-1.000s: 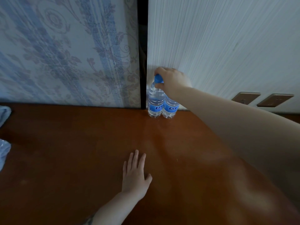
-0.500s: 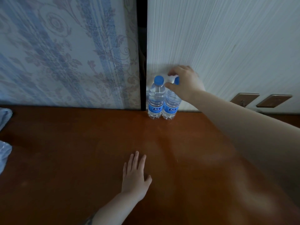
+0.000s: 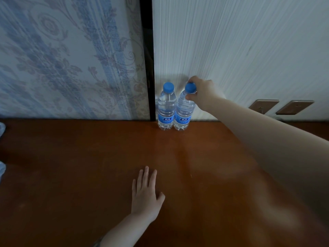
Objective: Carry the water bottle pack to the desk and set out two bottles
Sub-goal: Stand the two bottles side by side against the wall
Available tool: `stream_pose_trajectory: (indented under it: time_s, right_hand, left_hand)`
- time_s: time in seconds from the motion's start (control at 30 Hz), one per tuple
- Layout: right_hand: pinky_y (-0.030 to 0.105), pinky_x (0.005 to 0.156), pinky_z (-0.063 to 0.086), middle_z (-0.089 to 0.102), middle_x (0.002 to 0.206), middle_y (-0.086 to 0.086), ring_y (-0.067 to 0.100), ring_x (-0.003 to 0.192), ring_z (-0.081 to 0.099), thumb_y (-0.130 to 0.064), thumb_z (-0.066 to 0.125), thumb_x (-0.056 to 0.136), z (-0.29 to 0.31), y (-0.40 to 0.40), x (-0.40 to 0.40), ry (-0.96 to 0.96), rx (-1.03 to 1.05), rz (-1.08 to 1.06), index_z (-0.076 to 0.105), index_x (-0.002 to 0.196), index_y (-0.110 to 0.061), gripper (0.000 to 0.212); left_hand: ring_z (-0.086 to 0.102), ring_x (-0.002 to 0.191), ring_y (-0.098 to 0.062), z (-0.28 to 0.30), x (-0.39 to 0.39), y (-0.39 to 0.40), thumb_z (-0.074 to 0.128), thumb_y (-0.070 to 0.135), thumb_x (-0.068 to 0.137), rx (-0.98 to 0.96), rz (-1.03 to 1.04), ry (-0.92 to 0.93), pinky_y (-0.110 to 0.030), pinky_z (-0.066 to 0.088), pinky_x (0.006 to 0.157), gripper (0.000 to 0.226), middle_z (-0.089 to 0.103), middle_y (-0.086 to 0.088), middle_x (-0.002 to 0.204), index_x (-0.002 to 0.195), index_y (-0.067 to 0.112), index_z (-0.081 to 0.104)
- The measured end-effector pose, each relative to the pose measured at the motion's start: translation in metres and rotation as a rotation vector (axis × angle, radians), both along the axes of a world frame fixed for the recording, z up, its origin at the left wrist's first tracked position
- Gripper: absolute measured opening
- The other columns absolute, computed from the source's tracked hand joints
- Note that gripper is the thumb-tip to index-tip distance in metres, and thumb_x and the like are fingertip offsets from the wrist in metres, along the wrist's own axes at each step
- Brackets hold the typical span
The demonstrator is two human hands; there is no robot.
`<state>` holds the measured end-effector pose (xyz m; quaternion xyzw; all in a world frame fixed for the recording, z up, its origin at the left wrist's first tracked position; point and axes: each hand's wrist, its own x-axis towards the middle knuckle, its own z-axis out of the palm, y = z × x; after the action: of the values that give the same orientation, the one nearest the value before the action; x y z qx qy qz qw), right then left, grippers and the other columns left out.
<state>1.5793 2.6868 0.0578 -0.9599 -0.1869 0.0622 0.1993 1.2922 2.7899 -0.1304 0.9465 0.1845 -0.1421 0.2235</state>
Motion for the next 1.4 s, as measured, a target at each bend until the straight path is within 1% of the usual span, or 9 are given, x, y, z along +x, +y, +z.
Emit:
stream_pose_trajectory:
  time_s: [0.23, 0.4, 0.5, 0.6, 0.67, 0.8, 0.97, 1.2, 1.4]
  right_hand:
    - [0.035, 0.071, 0.049, 0.065, 0.110, 0.015, 0.031, 0.091, 0.062, -0.029, 0.071, 0.083, 0.002, -0.003, -0.003, 0.014, 0.062, -0.019, 0.052, 0.126, -0.020, 0.047]
    - [0.034, 0.066, 0.042, 0.065, 0.109, 0.015, 0.031, 0.089, 0.060, -0.028, 0.065, 0.088, -0.005, 0.002, -0.009, -0.005, 0.075, -0.077, 0.049, 0.123, -0.014, 0.041]
    - [0.034, 0.064, 0.042, 0.064, 0.106, 0.012, 0.026, 0.083, 0.057, -0.033, 0.067, 0.086, -0.008, 0.004, -0.012, 0.043, 0.112, -0.170, 0.052, 0.117, -0.009, 0.043]
    - [0.035, 0.064, 0.045, 0.064, 0.106, 0.012, 0.027, 0.085, 0.059, -0.035, 0.067, 0.086, -0.011, 0.010, -0.014, 0.058, 0.104, -0.203, 0.050, 0.118, -0.009, 0.044]
    - [0.034, 0.062, 0.043, 0.064, 0.106, 0.012, 0.026, 0.082, 0.057, -0.035, 0.067, 0.086, -0.012, 0.012, -0.014, 0.052, 0.109, -0.206, 0.050, 0.118, -0.008, 0.045]
    - [0.037, 0.065, 0.049, 0.064, 0.105, 0.013, 0.028, 0.085, 0.060, -0.036, 0.068, 0.085, -0.011, 0.010, -0.013, 0.058, 0.130, -0.202, 0.050, 0.117, -0.008, 0.045]
    - [0.035, 0.065, 0.046, 0.063, 0.106, 0.011, 0.025, 0.083, 0.056, -0.036, 0.067, 0.086, -0.011, 0.009, -0.013, 0.065, 0.105, -0.182, 0.049, 0.119, -0.010, 0.046]
    - [0.034, 0.064, 0.041, 0.055, 0.100, 0.003, 0.021, 0.083, 0.053, -0.050, 0.074, 0.075, -0.008, 0.003, -0.011, 0.122, 0.105, -0.196, 0.049, 0.114, -0.012, 0.060]
    - [0.033, 0.064, 0.041, 0.063, 0.110, 0.009, 0.022, 0.081, 0.052, -0.038, 0.074, 0.079, -0.014, 0.006, -0.012, 0.095, 0.137, -0.167, 0.049, 0.119, -0.012, 0.054]
  left_hand:
    - [-0.022, 0.146, -0.016, -0.002, -0.001, -0.001, 0.040, 0.043, 0.092, 0.008, -0.001, -0.003, -0.040, -0.014, 0.116, 0.074, -0.017, 0.003, 0.162, 0.153, 0.032, -0.002]
    - [-0.020, 0.147, -0.017, -0.001, 0.000, 0.000, 0.040, 0.042, 0.092, 0.002, 0.000, 0.001, -0.042, -0.010, 0.119, 0.074, -0.015, 0.003, 0.162, 0.153, 0.032, -0.001]
    - [-0.019, 0.147, -0.017, -0.001, 0.000, 0.001, 0.040, 0.043, 0.092, 0.002, -0.011, 0.006, -0.042, -0.009, 0.120, 0.074, -0.014, 0.003, 0.163, 0.153, 0.032, 0.000]
    - [-0.019, 0.147, -0.017, -0.002, 0.000, 0.000, 0.040, 0.043, 0.092, 0.010, -0.008, 0.005, -0.042, -0.009, 0.120, 0.074, -0.014, 0.003, 0.163, 0.153, 0.032, -0.001]
    - [-0.019, 0.147, -0.017, -0.002, 0.001, -0.001, 0.041, 0.043, 0.092, 0.015, -0.005, 0.004, -0.042, -0.010, 0.119, 0.075, -0.014, 0.002, 0.163, 0.153, 0.032, -0.001]
    - [-0.019, 0.147, -0.018, -0.003, 0.001, -0.001, 0.041, 0.043, 0.091, 0.017, 0.000, 0.001, -0.041, -0.011, 0.118, 0.075, -0.015, 0.002, 0.162, 0.153, 0.031, 0.000]
    - [-0.019, 0.147, -0.017, -0.004, 0.001, -0.001, 0.042, 0.044, 0.091, 0.017, 0.000, 0.003, -0.041, -0.010, 0.119, 0.075, -0.014, 0.003, 0.162, 0.153, 0.032, 0.000]
    - [-0.017, 0.148, -0.018, -0.005, 0.001, 0.000, 0.042, 0.045, 0.091, 0.021, -0.002, -0.007, -0.041, -0.009, 0.118, 0.075, -0.013, 0.003, 0.163, 0.153, 0.032, 0.001]
    - [-0.018, 0.148, -0.018, -0.006, 0.000, 0.001, 0.041, 0.046, 0.091, 0.027, -0.007, 0.005, -0.042, -0.009, 0.119, 0.075, -0.014, 0.003, 0.163, 0.153, 0.032, 0.000]
